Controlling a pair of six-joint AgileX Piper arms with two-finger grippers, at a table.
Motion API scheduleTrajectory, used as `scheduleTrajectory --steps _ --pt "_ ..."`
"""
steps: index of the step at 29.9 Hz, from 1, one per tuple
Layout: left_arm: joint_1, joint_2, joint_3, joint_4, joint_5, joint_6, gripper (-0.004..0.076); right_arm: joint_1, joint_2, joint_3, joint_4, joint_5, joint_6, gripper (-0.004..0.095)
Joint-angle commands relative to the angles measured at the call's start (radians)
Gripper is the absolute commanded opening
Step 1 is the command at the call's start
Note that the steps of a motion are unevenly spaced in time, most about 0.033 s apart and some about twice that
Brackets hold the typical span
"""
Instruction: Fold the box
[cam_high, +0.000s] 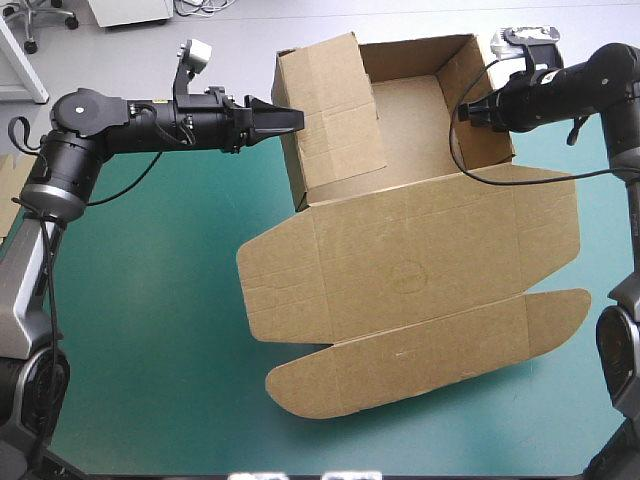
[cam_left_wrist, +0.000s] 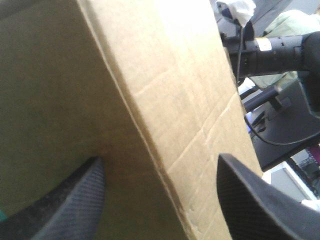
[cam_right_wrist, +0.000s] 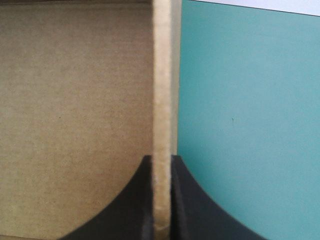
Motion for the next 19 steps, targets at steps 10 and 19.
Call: scheduleTrajectory --steps 10,19 --pt "-0.044 -0.045 -0.126 0.205 -0.062 -0.178 0.0469 0.024 -0.049 -0.029 0.038 -0.038 0.125 -0.0003" --pt "-0.085 -0.043 -0.147 0.38 -0.089 -0.286 0.0457 0.083 -0.047 -0.029 -0.023 -0.044 0.218 -0.0003"
